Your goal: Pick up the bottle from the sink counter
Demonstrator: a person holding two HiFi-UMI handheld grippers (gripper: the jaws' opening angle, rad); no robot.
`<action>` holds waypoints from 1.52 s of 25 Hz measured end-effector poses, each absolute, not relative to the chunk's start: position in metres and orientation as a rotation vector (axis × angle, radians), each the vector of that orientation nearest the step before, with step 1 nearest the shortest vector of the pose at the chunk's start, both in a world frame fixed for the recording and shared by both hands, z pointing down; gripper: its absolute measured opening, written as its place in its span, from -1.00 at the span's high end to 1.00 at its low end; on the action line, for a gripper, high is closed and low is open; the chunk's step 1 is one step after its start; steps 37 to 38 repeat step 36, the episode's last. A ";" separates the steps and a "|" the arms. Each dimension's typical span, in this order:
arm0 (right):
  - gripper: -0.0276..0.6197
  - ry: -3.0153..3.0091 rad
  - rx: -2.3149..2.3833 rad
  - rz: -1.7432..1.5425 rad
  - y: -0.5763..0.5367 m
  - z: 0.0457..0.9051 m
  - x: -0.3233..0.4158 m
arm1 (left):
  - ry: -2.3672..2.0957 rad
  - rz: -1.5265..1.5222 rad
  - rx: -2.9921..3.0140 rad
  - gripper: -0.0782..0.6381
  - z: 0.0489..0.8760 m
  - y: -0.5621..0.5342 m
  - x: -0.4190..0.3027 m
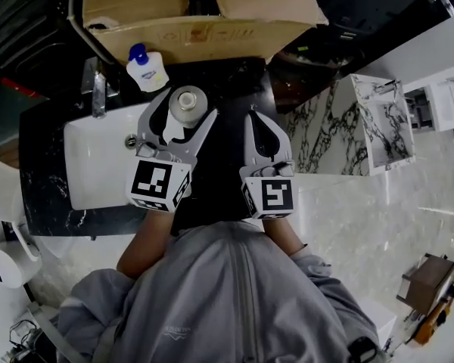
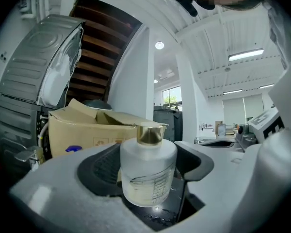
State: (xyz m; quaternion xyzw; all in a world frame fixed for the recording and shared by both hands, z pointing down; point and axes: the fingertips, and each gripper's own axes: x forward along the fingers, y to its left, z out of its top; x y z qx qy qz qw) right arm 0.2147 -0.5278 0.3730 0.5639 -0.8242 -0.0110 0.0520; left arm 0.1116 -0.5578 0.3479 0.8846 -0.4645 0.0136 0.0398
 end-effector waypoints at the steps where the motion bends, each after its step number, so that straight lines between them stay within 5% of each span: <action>1: 0.91 -2.504 1.727 -0.040 -0.527 0.368 0.217 | -1.432 0.036 2.717 -0.15 0.342 -0.555 0.110; 38: 0.92 -2.522 1.742 -0.132 -0.513 0.330 0.216 | -1.573 -0.008 2.696 -0.15 0.308 -0.535 0.084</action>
